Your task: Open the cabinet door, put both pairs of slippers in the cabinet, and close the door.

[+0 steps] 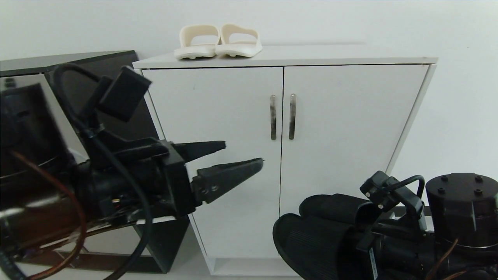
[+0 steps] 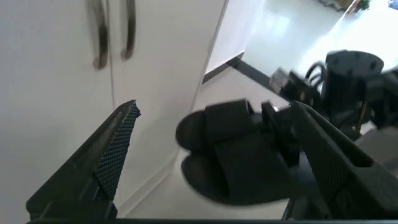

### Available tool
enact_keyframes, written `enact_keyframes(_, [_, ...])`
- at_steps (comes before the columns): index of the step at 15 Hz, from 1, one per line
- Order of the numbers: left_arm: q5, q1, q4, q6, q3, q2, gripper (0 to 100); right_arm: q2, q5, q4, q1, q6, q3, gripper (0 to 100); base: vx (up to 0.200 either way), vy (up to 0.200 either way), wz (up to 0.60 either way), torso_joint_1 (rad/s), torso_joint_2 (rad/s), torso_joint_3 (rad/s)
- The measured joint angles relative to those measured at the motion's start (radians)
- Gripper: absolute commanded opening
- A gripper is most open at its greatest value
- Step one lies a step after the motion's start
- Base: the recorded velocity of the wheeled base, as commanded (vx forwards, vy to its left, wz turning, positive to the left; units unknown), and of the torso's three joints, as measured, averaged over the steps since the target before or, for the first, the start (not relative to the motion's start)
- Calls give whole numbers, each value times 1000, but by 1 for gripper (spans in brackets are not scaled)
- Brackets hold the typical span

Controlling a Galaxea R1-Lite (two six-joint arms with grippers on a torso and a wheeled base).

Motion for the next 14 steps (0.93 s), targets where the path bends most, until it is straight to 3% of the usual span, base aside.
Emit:
enact_keyframes(4, [-13, -34, 2, -5, -250, 216, 100, 23, 4, -75, 0, 0, 26, 0, 0, 0, 0, 0, 0, 0])
enact_keyframes(6, [-71, -36, 23, -31, -388, 315, 100, 29, 2, -88, 0, 0, 33, 0, 0, 0, 0, 0, 0, 0])
enact_keyframes(9, [-160, -24, 139, -81, -549, 410, 100, 31, 0, -89, 0, 0, 33, 0, 0, 0, 0, 0, 0, 0])
enact_keyframes(11, [-172, -7, 157, -97, -609, 458, 100, 32, 1, -90, 0, 0, 31, 0, 0, 0, 0, 0, 0, 0])
enact_keyframes(14, [-153, -3, 158, -95, -637, 494, 100, 33, 1, -90, 0, 0, 32, 0, 0, 0, 0, 0, 0, 0])
